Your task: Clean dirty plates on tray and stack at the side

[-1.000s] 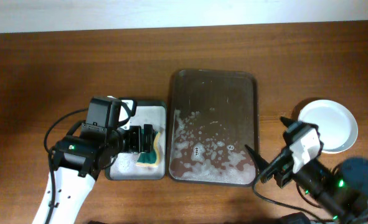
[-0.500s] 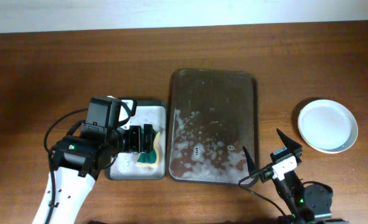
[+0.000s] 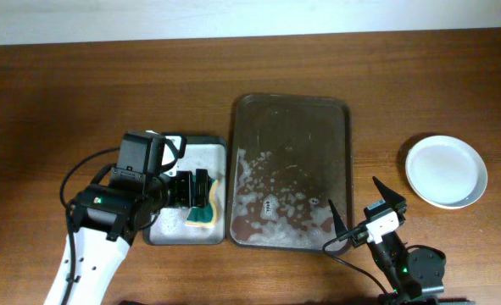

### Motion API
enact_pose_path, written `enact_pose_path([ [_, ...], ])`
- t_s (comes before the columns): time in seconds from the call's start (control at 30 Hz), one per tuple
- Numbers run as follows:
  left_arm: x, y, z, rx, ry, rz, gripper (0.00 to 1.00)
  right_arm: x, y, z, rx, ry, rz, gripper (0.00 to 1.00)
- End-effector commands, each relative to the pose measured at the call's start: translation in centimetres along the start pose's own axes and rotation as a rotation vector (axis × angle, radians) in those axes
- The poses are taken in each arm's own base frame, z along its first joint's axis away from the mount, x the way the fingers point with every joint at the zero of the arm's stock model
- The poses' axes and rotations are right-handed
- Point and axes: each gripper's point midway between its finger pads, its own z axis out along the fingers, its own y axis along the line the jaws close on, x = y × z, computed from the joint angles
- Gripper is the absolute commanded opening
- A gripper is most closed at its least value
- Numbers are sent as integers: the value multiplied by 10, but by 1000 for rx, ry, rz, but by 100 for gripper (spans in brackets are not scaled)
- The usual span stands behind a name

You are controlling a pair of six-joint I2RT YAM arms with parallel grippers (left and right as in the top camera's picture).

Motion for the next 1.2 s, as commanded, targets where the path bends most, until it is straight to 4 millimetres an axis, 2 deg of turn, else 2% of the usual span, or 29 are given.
enact_pose_path([
  [0.0,-2,1,-2,-6,-11,7,100,3,-2,0,14,7,-1,99],
  [0.07,-2,1,-4,-5,-18,8,100,3,-2,0,14,7,-1,99],
  [0.13,2,0,-21,0,-74,18,100,3,-2,0,14,7,-1,99],
  [0.2,-6,16,-41,-87,-213,22,100,3,-2,0,14,7,-1,99],
  [0.3,-18,15,-69,-36,-502,30,100,3,-2,0,14,7,-1,99],
  [0.37,-13,22,-75,-18,-621,18,100,3,-2,0,14,7,-1,99],
  [0.57,16,39,-79,-19,-890,51,100,3,-2,0,14,7,-1,99],
  [0.73,23,40,-74,-14,-1021,127,100,3,-2,0,14,7,-1,99],
  [0.93,20,46,-39,4,-1109,163,100,3,-2,0,14,7,-1,99],
  [0.97,23,45,-30,18,-1094,169,100,3,-2,0,14,7,-1,99],
  [1.17,30,50,-17,6,-1034,154,100,3,-2,0,14,7,-1,99],
])
